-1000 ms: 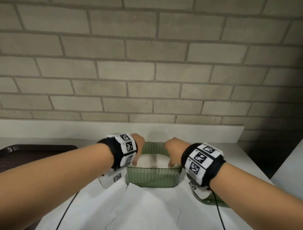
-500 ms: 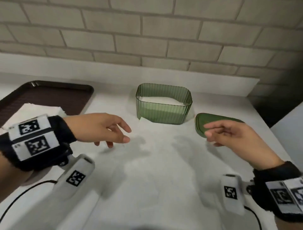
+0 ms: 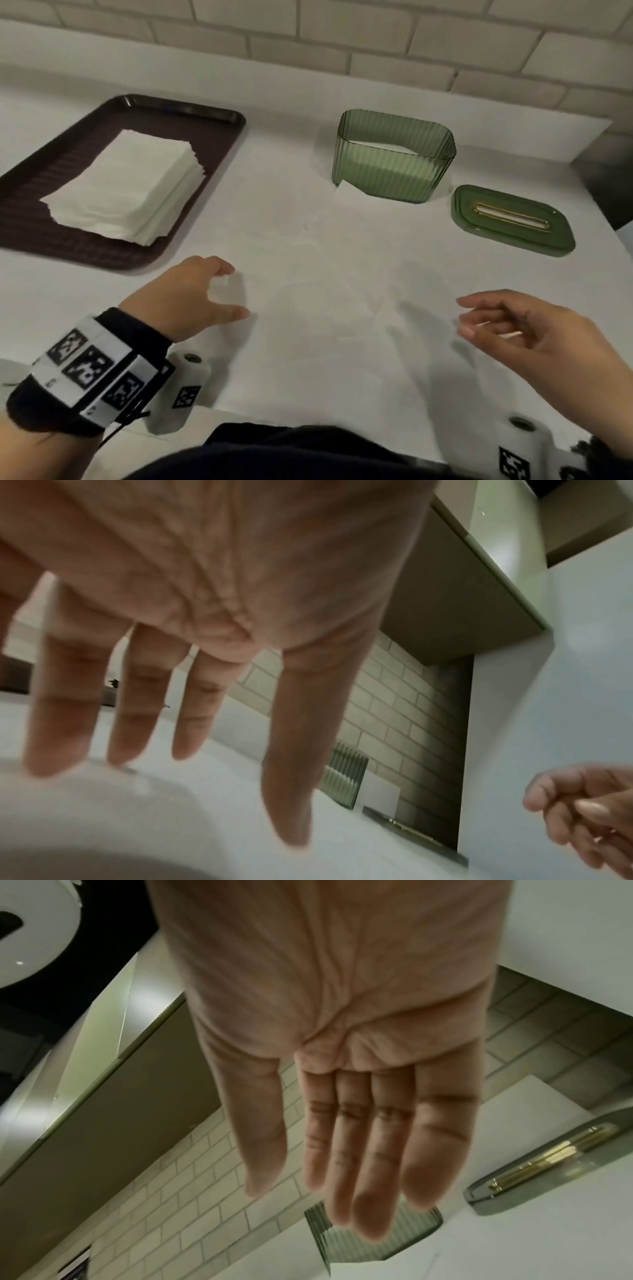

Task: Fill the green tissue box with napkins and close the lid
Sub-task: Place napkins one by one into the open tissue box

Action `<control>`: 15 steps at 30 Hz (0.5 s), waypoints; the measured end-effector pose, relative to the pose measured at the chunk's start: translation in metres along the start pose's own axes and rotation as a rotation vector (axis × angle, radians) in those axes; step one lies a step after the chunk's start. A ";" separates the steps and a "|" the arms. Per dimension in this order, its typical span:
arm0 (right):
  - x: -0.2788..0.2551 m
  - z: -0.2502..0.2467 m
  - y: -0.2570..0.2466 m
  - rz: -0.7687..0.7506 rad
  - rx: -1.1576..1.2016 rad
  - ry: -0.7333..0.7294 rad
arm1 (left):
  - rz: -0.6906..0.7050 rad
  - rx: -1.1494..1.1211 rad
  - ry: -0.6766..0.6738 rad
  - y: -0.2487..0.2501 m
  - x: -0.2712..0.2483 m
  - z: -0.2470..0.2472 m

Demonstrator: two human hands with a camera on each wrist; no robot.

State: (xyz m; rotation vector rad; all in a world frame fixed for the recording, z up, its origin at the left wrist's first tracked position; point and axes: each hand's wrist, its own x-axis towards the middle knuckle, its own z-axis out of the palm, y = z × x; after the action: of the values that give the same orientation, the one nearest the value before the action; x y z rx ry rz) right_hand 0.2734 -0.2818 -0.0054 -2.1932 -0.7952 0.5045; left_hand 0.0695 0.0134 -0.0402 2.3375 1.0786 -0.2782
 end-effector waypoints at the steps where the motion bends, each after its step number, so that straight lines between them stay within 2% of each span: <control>1: -0.004 0.004 -0.001 0.006 -0.003 -0.009 | -0.010 0.041 -0.003 -0.003 0.000 0.002; 5: -0.011 0.018 -0.004 0.012 -0.017 -0.023 | -0.045 0.172 -0.023 -0.005 0.005 0.006; 9: -0.016 0.027 -0.007 0.022 -0.044 -0.036 | -0.116 0.125 -0.017 -0.001 0.011 0.001; 13: -0.020 0.034 -0.006 0.040 -0.072 -0.013 | -0.081 0.031 0.041 -0.003 0.011 -0.003; 15: -0.021 0.041 -0.006 0.058 -0.162 -0.021 | -0.045 0.012 0.070 -0.006 0.010 -0.003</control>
State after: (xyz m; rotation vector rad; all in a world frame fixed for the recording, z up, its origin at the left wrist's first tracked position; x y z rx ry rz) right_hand 0.2323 -0.2719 -0.0255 -2.3700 -0.8101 0.5080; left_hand 0.0720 0.0249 -0.0437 2.3515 1.1668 -0.2209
